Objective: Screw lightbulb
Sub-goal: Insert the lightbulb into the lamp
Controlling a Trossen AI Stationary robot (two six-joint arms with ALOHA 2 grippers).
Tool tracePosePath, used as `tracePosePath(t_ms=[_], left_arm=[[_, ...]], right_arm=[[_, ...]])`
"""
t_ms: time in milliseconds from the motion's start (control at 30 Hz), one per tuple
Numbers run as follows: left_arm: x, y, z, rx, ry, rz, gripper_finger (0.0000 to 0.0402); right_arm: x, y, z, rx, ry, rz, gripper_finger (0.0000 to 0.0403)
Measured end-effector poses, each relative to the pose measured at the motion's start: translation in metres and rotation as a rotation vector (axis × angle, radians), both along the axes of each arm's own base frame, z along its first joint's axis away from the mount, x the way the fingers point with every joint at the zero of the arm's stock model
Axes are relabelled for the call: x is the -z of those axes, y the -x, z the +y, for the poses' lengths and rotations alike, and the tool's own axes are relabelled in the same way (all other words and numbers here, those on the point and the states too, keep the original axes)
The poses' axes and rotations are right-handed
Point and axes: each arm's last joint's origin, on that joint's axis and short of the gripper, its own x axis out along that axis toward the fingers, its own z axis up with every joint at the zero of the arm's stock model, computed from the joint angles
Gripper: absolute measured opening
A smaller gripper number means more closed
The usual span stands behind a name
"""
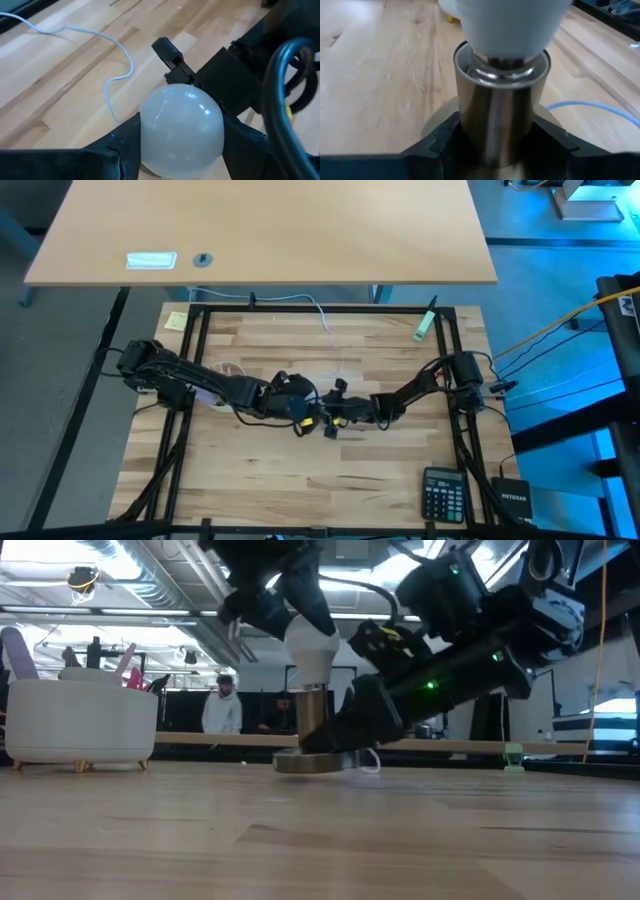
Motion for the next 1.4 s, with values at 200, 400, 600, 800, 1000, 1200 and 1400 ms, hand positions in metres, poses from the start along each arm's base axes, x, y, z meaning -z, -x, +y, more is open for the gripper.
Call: tracePosePath(t_ms=[200, 400, 600, 800, 1000, 1200, 1400], left_arm=[[0.0, 0.002, -0.001, -0.009, -0.016, 0.004, 0.021], [-0.002, 0.002, -0.005, 0.008, -0.027, -0.002, 0.021], [-0.005, 0.005, -0.009, 0.052, -0.04, 0.01, 0.021], [-0.006, 0.007, -0.007, 0.075, -0.013, 0.037, 0.021], [-0.011, 0.009, -0.001, 0.113, -0.001, 0.117, 0.021], [-0.023, 0.007, 0.002, 0.147, -0.028, 0.154, 0.021], [-0.018, 0.004, 0.001, 0.14, -0.022, 0.16, 0.021]], right_arm=[[-0.011, -0.005, 0.001, -0.004, -0.007, -0.008, 0.0181], [-0.021, -0.004, 0.002, -0.029, -0.044, -0.026, 0.0181], [-0.022, -0.003, 0.002, -0.034, -0.056, -0.004, 0.0181], [-0.023, -0.004, 0.0, -0.035, -0.06, 0.007, 0.0181], [-0.025, -0.014, 0.0, -0.049, -0.087, 0.032, 0.0181], [-0.028, -0.016, -0.003, -0.037, -0.108, 0.011, 0.0181], [-0.026, -0.016, -0.002, -0.06, -0.108, 0.021, 0.0181]])
